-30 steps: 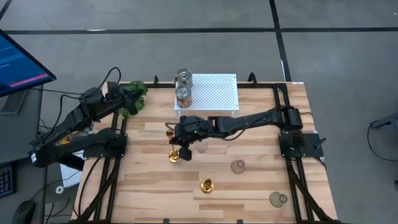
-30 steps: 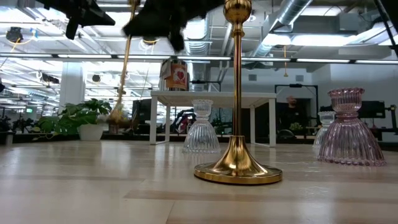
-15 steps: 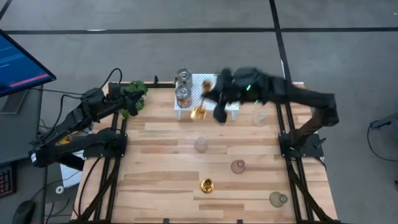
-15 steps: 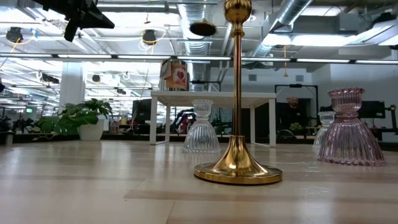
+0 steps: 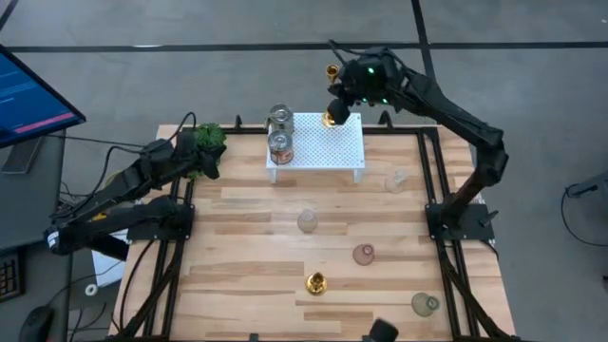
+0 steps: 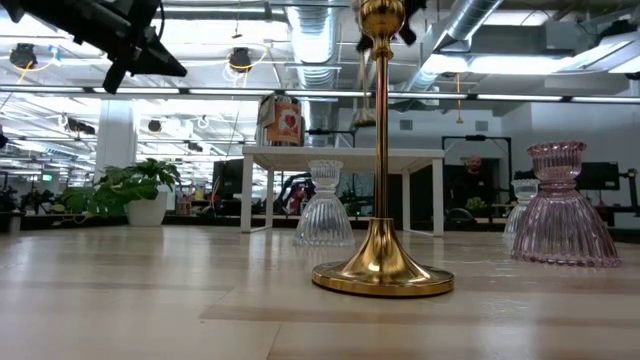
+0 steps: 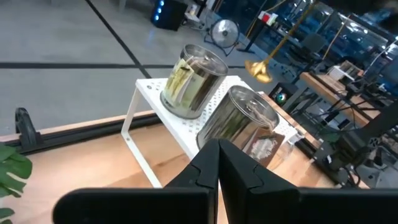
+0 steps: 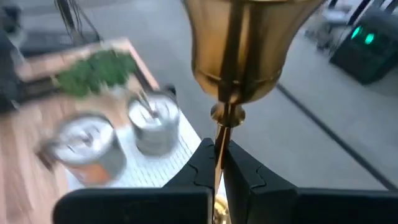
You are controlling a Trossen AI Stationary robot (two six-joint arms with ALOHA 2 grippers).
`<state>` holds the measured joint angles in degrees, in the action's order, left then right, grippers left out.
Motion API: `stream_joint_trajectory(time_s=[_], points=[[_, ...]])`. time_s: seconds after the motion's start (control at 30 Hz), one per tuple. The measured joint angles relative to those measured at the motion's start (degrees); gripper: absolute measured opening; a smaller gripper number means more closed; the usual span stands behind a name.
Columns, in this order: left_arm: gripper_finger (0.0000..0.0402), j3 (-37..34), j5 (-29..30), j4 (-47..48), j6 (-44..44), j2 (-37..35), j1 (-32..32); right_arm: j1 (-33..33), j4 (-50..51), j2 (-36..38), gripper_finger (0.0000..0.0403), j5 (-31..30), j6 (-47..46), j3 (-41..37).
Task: Pick & Place candle stick holders
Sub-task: Put the left gold candle holder on the shelf
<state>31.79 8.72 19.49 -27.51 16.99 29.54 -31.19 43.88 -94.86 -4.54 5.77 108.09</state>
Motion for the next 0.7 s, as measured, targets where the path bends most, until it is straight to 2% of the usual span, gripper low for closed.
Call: stream_joint_trajectory(time_s=[0.1,0.23,0.4,0.47,0.7], points=[[0.0006,-0.1,0.3,-0.8,0.0,0.0,0.0,-2.6,1.6,-1.0,0.0001,-0.1,2.0,-0.4],[0.0006,-0.2,0.5,-0.9,0.2,0.0,0.0,-5.7,-1.0,-0.4,0.0,0.2,3.6,-3.2],[0.0006,-0.2,2.0,-1.5,0.2,0.0,0.0,-9.3,-6.9,1.6,0.0,4.9,2.8,-10.9],[0.0006,-0.2,2.1,-1.9,0.2,0.0,0.0,-10.0,-10.4,2.2,0.0,6.3,2.0,-13.8],[0.0006,-0.2,2.3,-2.8,0.2,0.0,0.0,-10.8,-11.6,4.9,0.0,7.8,1.8,-18.4]])
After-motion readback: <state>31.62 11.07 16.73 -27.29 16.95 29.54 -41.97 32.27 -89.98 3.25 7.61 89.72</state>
